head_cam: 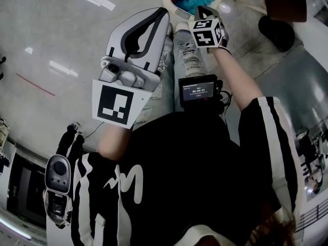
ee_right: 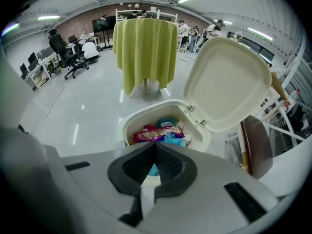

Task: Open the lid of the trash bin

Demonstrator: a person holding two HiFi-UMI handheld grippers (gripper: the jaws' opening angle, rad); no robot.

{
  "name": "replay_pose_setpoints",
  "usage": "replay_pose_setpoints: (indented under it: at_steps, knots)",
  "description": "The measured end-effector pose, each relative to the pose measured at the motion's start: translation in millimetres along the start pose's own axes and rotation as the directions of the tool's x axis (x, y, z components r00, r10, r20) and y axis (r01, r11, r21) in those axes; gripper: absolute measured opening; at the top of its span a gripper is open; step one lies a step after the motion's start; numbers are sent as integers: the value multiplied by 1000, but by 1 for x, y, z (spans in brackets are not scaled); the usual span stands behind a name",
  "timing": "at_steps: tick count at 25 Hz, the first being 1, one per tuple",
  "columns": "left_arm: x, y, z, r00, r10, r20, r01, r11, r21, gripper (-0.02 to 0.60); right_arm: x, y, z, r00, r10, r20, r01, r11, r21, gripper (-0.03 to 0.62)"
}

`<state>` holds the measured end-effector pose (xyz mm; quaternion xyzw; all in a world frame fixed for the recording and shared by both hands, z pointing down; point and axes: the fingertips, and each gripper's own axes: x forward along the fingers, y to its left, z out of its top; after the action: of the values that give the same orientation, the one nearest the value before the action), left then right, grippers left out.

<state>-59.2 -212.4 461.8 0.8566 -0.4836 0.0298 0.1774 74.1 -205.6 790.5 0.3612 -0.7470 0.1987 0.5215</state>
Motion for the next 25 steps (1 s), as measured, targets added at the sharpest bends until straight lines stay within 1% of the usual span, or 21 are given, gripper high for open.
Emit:
replay_pose_setpoints:
  at_steps: [7,16,25]
  knots:
    - [0,-2,10,1000,-7,5,7,1000,7,8,-21,-5,19,999,9,52,-11,999,39,3]
    - [-1,-8,25,1000,-21,-5,21,1000,13,6,-48,-9,37,995,-1,96,-5,998,57,3]
    - [-2,-13,48,1000,-24,7,24,1000,8,7,-76,-14,50,991,-4,131,-5,998,69,3]
